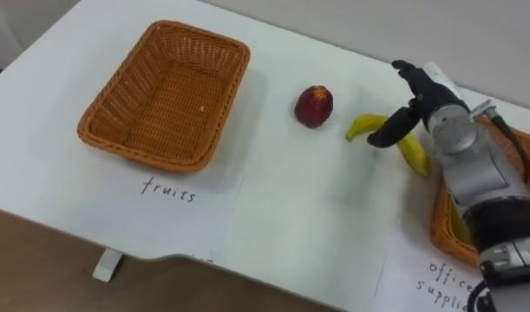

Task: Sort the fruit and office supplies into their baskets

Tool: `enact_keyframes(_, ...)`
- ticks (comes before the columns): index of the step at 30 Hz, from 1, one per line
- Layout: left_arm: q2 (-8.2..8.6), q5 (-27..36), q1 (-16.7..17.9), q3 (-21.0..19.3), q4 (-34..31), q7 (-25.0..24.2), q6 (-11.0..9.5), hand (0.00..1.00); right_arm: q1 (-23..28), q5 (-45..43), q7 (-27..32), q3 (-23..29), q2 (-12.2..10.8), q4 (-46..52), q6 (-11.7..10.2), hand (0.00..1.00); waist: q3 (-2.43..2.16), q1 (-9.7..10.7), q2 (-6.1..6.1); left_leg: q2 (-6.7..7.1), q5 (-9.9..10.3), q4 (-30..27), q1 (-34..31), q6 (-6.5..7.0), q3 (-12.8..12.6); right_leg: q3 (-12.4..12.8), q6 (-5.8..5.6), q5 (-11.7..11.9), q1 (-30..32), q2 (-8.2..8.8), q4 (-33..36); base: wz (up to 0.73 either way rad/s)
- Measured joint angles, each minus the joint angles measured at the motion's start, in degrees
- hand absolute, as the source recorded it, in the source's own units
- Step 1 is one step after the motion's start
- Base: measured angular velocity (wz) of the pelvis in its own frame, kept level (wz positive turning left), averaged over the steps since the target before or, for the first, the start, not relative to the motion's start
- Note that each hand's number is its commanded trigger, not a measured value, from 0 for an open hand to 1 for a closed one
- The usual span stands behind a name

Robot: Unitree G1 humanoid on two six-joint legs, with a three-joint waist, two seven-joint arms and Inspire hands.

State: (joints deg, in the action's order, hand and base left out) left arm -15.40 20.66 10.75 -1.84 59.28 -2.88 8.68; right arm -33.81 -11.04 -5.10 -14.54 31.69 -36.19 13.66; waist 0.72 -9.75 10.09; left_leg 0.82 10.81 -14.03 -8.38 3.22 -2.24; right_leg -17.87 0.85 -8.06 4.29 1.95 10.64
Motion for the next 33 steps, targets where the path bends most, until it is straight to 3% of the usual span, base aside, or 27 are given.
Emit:
enact_keyframes(9, -0.27, 0.06, -3.74, 2.6, 2.54, -0.31, -0.41, 0.0, -3.33, -0.73, 0.03, -2.36, -0.03, -5.61, -0.42, 0.0, 0.31, -0.68, 0.09, 0.01, 0.0, -1.32, -2.01, 0.0, 0.25, 0.35, 0.08, 0.05, 1.89, 0.01, 0.13, 0.01)
enact_keyframes(22, -0.55, 0.05, -4.6, 2.59, 3.21, -1.65, -0.44, 0.0, -3.39, -1.38, 0.02, -2.36, -0.03, -6.72, -0.41, 0.0, 0.46, -1.6, 0.25, 0.01, 0.0, -1.55, -3.2, 0.0, 0.39, 0.29, 0.22, 0.13, 2.92, -0.02, 0.24, 0.0)
enact_keyframes(33, -0.98, 0.03, -6.1, 2.77, 3.83, -1.64, -1.24, 0.0, -3.49, -11.26, -0.23, -2.39, -0.03, -6.74, -1.56, 0.0, 0.78, -1.66, 0.44, -0.05, -0.06, -2.03, -4.29, 0.0, 0.31, 0.23, 0.22, 0.13, 4.32, 0.07, 1.02, 0.0)
